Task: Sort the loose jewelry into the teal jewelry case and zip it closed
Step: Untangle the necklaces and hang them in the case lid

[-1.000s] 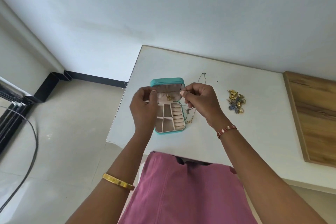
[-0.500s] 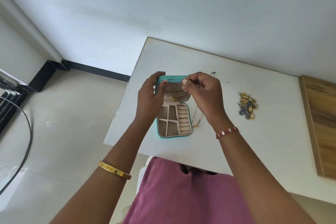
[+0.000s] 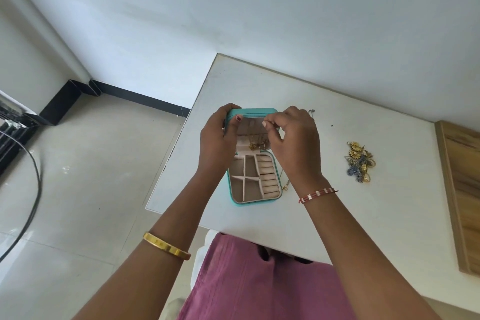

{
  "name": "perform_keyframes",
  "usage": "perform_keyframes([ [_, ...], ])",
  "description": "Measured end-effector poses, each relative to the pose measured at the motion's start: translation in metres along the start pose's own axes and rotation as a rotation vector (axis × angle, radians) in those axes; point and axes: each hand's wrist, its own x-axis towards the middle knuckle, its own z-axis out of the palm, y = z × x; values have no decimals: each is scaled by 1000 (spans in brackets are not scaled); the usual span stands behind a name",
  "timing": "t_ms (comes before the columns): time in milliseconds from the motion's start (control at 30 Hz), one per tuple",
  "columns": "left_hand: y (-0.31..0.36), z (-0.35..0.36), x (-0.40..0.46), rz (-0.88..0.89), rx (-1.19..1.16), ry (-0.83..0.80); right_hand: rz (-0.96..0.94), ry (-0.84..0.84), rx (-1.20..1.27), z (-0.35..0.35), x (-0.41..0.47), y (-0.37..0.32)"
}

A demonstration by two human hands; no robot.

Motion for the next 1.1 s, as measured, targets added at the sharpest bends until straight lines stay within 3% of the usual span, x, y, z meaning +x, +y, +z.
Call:
perform_keyframes([
  [267,-3,2,-1,9,25,34,-214,118,-284,11,-4,5],
  [467,-5,3,0,-9,28,57,-230,182,-352,18,-2,4],
  [800,-2,6,-6,-19,-11,71,142,225,-120,32,-8,2],
  [1000,0,7,-5,-15,-34,59,445,261,224,35,-5,-5],
  [1100,1,6,-6,-22,-59,60,451,253,168,35,-7,-6],
])
